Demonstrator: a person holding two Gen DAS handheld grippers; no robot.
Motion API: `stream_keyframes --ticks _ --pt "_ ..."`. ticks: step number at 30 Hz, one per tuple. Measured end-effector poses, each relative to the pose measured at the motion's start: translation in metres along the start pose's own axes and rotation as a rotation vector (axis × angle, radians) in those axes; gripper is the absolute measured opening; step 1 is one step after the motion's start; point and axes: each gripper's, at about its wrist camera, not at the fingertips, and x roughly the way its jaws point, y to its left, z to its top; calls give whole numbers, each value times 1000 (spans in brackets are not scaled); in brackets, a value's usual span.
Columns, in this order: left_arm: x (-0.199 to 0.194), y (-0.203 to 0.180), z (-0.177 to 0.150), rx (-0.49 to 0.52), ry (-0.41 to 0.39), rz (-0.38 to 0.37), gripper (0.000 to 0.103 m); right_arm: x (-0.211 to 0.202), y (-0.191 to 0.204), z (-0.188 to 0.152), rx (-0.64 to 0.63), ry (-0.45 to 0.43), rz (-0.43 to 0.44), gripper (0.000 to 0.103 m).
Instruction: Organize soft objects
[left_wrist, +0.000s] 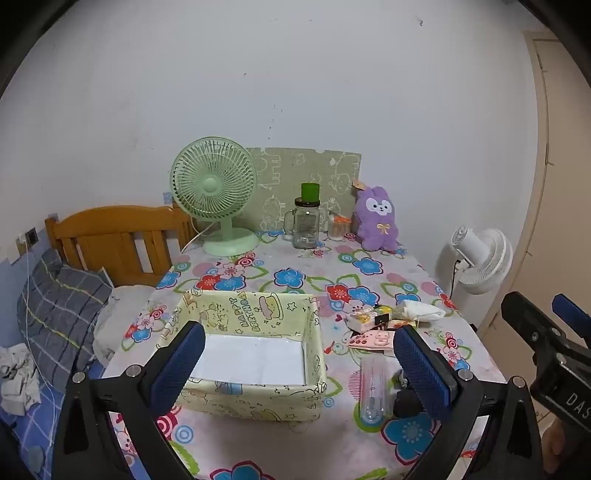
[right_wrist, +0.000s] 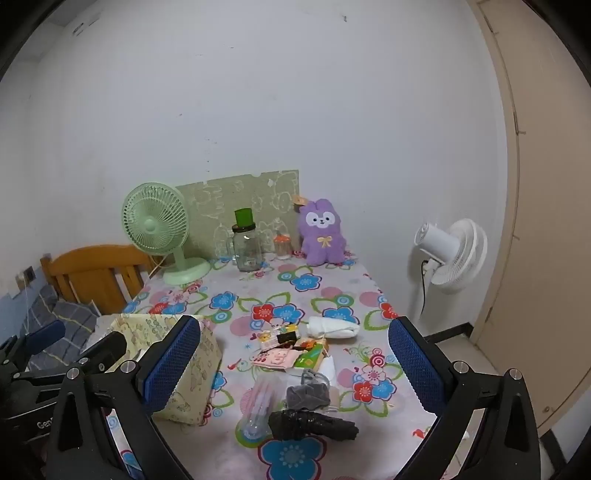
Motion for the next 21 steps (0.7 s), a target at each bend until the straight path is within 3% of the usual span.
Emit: stream_keyframes --ticks 1,5,21 --pt "1 1 0 -35 23 -25 103 -1 0 0 -1 -15 2 103" --pt "-1 5 3 -16 16 -18 103 -1 2 2 -16 23 -5 103" --pt "-1 -5 5 23 3 -4 103 -2 0 2 1 18 -4 103"
